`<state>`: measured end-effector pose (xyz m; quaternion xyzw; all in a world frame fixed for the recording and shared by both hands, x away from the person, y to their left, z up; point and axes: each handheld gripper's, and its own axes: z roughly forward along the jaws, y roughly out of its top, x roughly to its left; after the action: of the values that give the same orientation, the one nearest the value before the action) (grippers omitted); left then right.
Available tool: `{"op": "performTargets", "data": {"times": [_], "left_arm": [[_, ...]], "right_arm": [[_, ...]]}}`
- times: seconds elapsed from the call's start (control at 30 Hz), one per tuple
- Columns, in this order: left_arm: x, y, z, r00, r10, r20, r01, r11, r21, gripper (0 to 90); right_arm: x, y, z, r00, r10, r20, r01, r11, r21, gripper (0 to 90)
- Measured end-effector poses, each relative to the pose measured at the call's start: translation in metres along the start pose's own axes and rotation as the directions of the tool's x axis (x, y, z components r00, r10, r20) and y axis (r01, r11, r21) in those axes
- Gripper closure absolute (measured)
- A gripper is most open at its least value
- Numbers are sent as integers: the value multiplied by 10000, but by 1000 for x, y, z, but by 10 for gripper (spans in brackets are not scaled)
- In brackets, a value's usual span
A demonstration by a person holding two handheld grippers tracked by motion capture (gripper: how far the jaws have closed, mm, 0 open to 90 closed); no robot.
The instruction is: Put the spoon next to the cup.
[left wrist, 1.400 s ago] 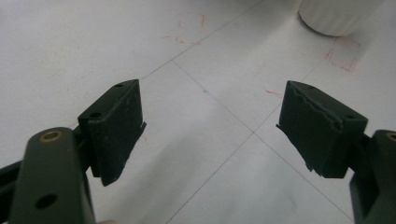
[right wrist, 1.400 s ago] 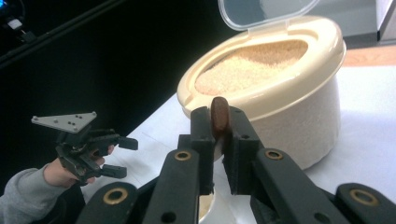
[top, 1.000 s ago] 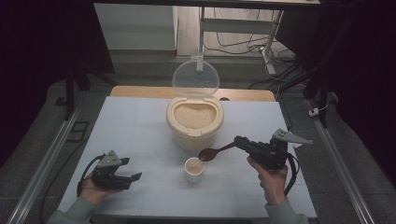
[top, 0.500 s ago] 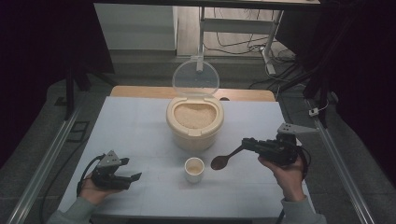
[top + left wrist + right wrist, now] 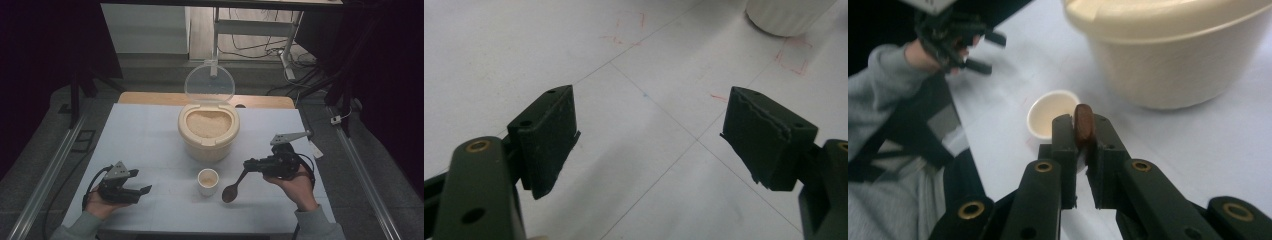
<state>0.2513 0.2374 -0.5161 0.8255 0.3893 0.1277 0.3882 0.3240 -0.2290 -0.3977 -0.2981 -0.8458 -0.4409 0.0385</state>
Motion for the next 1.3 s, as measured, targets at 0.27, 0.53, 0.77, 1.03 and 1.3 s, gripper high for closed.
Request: {"op": "performTargets", "data": {"times": [0.27, 0.53, 0.77, 1.03, 1.3], "left_arm": [[0, 0, 0, 10000, 46, 23, -47, 10000, 35, 212], [-1, 0, 1, 10000, 80, 59, -80, 9999, 106, 212], [0, -1, 2, 9999, 83, 62, -83, 9999, 126, 211], [0, -1, 2, 9999, 107, 67, -108, 9998, 155, 211], [0, -1, 2, 9999, 110, 65, -111, 9998, 179, 211]], "right_arm": [[0, 7, 23, 9983, -134, -564, 202, 9924, 1217, 827], [-10, 9, 38, 9971, 147, -743, -40, 9899, 1418, 819], [-20, 11, 51, 9999, 25, -115, -9, 9912, 1326, 770], [-32, 1, 66, 9913, -566, 1192, 474, 9958, 784, 672], [-46, -13, 80, 9794, -478, 1964, 353, 9972, 665, 590]]}}
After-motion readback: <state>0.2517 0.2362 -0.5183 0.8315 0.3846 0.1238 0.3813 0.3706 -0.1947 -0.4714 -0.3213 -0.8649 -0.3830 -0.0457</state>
